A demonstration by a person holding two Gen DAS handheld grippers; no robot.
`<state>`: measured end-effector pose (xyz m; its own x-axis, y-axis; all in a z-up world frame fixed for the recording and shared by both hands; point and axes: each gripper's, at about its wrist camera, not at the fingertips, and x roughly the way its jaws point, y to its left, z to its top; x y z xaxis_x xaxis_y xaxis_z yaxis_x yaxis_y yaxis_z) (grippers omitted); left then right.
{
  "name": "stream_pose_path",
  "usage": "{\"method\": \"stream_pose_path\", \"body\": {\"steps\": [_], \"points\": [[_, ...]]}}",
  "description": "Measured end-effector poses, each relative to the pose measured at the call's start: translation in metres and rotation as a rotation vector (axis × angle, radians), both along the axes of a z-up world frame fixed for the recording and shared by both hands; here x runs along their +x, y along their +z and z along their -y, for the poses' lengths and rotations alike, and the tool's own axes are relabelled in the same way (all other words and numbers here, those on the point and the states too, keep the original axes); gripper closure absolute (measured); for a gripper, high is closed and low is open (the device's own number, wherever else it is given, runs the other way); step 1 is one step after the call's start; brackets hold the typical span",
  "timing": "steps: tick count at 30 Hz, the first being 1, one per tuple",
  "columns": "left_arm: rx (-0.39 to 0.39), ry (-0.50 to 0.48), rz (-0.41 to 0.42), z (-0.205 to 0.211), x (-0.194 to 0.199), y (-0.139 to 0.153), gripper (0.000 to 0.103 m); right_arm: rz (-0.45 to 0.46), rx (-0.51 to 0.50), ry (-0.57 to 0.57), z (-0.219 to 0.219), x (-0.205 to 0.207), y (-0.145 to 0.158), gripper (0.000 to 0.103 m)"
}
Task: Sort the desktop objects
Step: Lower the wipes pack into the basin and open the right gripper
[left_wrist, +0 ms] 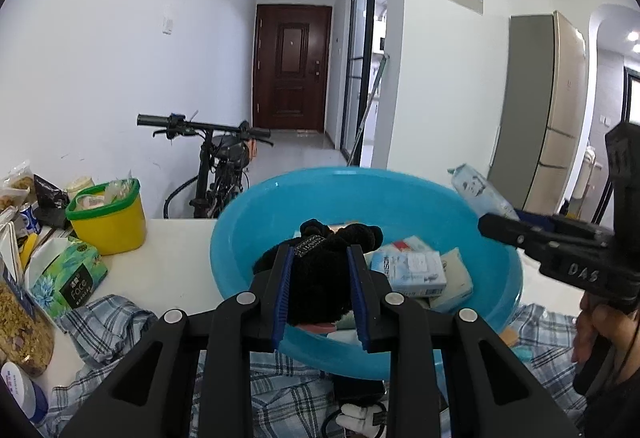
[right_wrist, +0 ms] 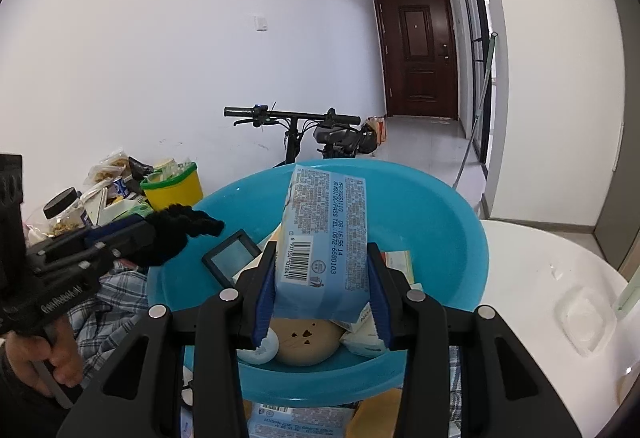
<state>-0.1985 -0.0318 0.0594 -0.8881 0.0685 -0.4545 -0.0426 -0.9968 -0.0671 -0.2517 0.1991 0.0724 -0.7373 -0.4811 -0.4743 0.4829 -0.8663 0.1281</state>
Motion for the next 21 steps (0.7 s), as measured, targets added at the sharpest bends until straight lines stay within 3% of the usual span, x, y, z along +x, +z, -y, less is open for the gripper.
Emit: {"method": "stream_pose_path", "body": {"steps": [11, 13, 14, 17, 21], "points": [[-0.023, 0.011, -0.017, -0.004, 0.004, 0.002, 0.074, 0.016, 0.03, 0.014, 0.009, 0.0, -0.009, 0.062], [-0.024, 0.007, -0.02, -0.005, 0.005, 0.003, 0.074, 0.027, 0.031, 0.013, 0.012, 0.0, -0.01, 0.036], [-0.032, 0.009, -0.021, -0.006, 0.005, 0.003, 0.074, 0.025, 0.027, -0.001, 0.012, 0.001, -0.01, 0.004], [-0.042, 0.005, -0.024, -0.008, 0.006, 0.003, 0.074, -0.055, 0.045, -0.037, 0.013, 0.013, -0.003, 0.0], [-0.051, 0.002, -0.028, -0.01, 0.006, 0.002, 0.074, -0.068, 0.055, -0.04, 0.016, 0.016, 0.003, 0.0]]}}
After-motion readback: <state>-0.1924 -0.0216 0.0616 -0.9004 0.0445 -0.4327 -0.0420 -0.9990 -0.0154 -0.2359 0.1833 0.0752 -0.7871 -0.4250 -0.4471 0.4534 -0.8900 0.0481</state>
